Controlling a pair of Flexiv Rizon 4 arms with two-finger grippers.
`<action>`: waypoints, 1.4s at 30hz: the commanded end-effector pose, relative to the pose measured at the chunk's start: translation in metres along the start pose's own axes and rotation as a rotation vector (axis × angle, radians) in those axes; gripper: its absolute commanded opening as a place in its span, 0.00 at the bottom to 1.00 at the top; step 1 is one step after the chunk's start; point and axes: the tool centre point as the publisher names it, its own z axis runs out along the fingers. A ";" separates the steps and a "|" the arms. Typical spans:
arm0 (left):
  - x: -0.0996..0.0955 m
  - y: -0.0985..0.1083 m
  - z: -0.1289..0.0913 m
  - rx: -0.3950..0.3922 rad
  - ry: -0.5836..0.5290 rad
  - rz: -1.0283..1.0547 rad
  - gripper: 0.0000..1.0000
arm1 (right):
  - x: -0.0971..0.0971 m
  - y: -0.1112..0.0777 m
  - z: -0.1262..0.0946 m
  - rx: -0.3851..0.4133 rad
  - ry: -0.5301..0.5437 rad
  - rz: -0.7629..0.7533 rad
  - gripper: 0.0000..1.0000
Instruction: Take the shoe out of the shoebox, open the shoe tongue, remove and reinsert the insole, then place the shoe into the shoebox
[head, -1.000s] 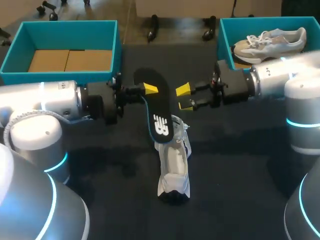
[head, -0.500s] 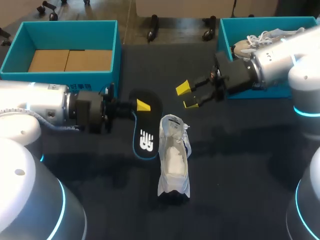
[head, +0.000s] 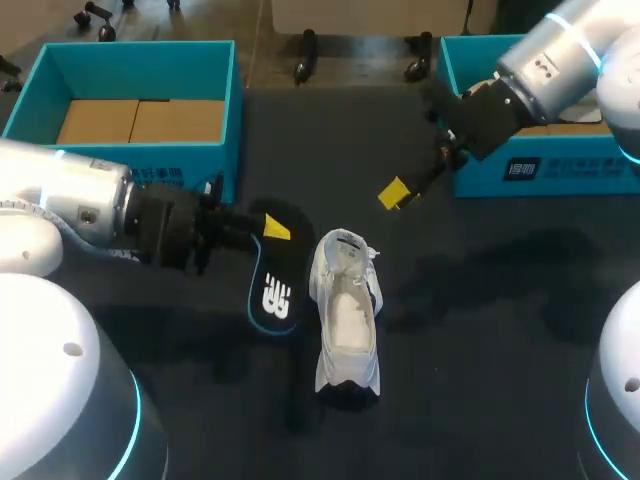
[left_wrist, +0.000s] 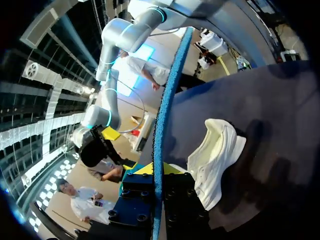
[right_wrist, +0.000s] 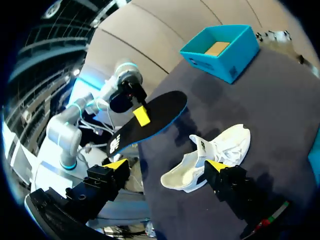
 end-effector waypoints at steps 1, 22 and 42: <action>-0.006 -0.011 0.000 -0.175 0.110 0.070 0.00 | -0.001 0.006 -0.001 0.153 -0.024 -0.166 1.00; 0.009 -0.058 -0.001 0.086 0.113 -0.168 0.00 | 0.018 -0.054 0.007 0.343 -0.539 -0.577 1.00; 0.009 -0.074 -0.007 0.046 0.108 -0.254 0.00 | 0.018 -0.057 0.013 0.360 -0.576 -0.635 1.00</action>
